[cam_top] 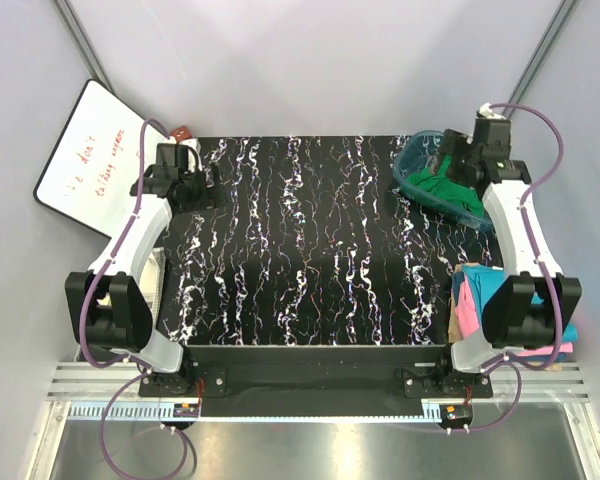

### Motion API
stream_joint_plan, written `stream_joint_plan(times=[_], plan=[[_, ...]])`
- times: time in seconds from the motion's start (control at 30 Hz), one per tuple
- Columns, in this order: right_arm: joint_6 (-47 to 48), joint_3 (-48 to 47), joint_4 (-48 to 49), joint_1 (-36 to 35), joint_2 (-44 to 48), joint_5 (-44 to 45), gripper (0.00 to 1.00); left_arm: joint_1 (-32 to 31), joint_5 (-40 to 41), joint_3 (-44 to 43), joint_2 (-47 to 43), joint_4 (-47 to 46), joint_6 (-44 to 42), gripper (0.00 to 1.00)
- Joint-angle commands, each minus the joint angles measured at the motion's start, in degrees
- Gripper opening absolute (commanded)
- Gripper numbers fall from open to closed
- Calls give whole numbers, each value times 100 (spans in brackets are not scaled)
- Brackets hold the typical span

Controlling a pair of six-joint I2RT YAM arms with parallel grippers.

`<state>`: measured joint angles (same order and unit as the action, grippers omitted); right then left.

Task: Fold and stack the t-shirts
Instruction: Grab crumpled tshirt from bin with the right arm

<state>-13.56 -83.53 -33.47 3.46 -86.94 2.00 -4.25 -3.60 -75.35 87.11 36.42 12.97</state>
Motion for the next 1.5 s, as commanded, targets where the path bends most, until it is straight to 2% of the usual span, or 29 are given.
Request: stream_joint_plan(times=[0.0, 0.1, 0.13, 0.17, 0.3, 0.33, 0.4, 0.5, 0.63, 0.73, 0.87, 1.3, 1.4, 1.43, 1.47], plan=[[468, -1015, -449, -511, -429, 500, 100, 3, -247, -66, 121, -49, 91, 99], [862, -1630, -660, -820, -815, 1264, 100, -145, -519, -251, 464, 259, -311, 99], [934, -1971, -739, -943, -1051, 1390, 100, -268, 325, -304, 526, 338, -295, 99], [978, -2140, -774, -970, -1175, 1487, 100, -374, 664, -357, 639, 478, -330, 99], [996, -3133, -1090, -970, -1895, 1618, 98, -603, 1097, -646, 982, 760, -234, 99], [1005, -3657, -1326, -962, -2289, 1715, 97, -612, 1350, -717, 1079, 874, -199, 99], [996, -4248, -1591, -970, -2721, 1969, 96, -612, 1431, -814, 1308, 1042, -172, 99], [882, -4838, -1653, -883, -3258, 1997, 93, -664, 1247, -841, 1431, 1060, -128, 99], [654, -6075, -2127, -707, -4328, 2138, 90, -752, 905, -876, 1423, 1095, -207, 99], [162, -6877, -2698, -382, -5075, 1945, 83, -814, 931, -876, 1309, 1121, -190, 99], [-453, -6862, -3042, -13, -5500, 1804, 84, -841, 931, -858, 1194, 1139, -216, 99], [-560, -5957, -3130, 119, -6142, 1444, 85, -867, 878, -928, 1185, 1191, -286, 99], [-604, -5807, -3148, 119, -6221, 1242, 67, -884, 869, -955, 1220, 1209, -286, 99], [-604, -5780, -3148, 119, -6239, 1111, 29, -884, 878, -972, 1212, 1227, -295, 99], [-612, -5711, -3156, 119, -6230, 1075, 12, -893, 878, -973, 1212, 1227, -287, 99]])
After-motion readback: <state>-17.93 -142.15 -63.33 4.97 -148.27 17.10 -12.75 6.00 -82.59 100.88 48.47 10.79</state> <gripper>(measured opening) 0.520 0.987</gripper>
